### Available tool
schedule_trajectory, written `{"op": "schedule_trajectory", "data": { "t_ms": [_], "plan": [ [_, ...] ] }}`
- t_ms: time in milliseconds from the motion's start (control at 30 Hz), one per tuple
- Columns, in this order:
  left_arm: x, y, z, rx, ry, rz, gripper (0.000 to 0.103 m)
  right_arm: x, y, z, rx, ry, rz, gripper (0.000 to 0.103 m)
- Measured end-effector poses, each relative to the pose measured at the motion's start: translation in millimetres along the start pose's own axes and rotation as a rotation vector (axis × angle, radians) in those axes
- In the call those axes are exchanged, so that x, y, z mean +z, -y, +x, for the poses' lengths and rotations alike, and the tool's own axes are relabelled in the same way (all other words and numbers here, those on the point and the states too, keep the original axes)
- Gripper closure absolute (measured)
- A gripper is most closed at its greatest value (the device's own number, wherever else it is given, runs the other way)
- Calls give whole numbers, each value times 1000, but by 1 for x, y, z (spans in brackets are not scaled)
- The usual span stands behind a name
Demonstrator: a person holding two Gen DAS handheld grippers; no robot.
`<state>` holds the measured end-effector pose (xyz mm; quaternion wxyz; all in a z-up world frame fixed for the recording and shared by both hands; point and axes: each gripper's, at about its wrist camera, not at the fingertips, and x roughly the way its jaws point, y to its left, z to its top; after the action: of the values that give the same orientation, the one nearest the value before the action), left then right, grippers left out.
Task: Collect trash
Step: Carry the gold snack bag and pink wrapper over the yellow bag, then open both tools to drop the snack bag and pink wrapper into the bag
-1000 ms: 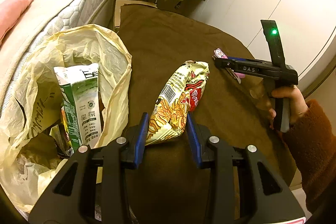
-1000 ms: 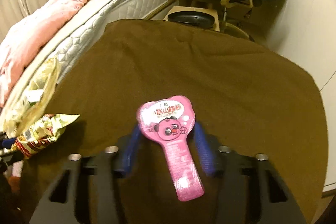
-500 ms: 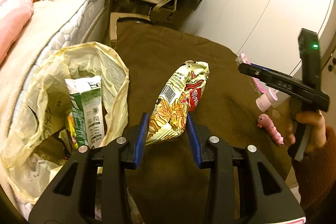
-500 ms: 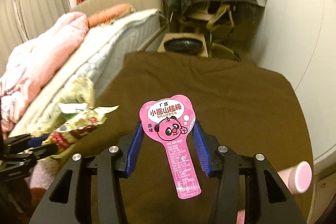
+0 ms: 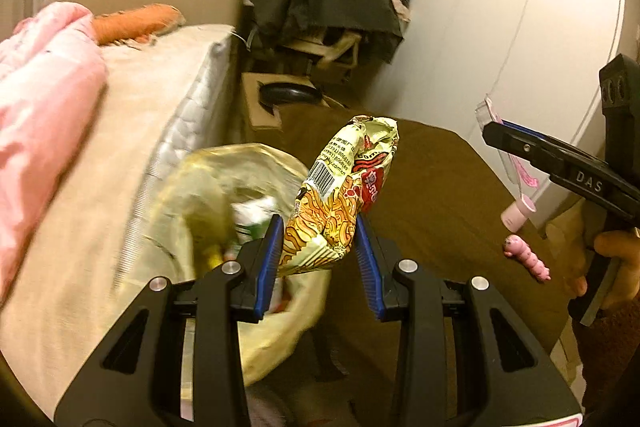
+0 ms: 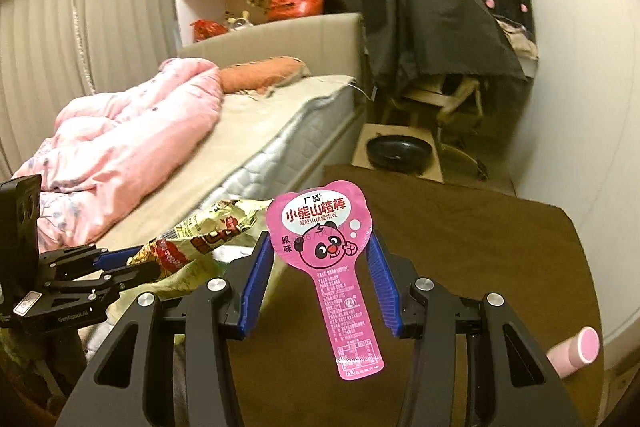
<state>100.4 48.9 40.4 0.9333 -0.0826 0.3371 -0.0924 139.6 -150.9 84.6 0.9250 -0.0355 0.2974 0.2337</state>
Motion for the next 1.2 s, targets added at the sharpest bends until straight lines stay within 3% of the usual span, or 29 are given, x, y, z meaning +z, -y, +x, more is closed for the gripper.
{"op": "schedule_trajectory", "data": {
  "t_ms": [600, 767, 967, 1200],
  "plan": [
    [-11, -109, -21, 131, -5, -105, 69, 8, -89, 57, 87, -52, -50, 58],
    [-21, -125, -6, 103, -66, -137, 69, 0, -93, 80, 109, -100, -25, 58],
    [-29, -124, 25, 5, -152, -155, 69, -7, -85, 102, 105, -134, 10, 58],
    [-28, -109, 73, -17, -247, -138, 69, -10, -67, 111, 93, -147, 54, 58]
  ]
}}
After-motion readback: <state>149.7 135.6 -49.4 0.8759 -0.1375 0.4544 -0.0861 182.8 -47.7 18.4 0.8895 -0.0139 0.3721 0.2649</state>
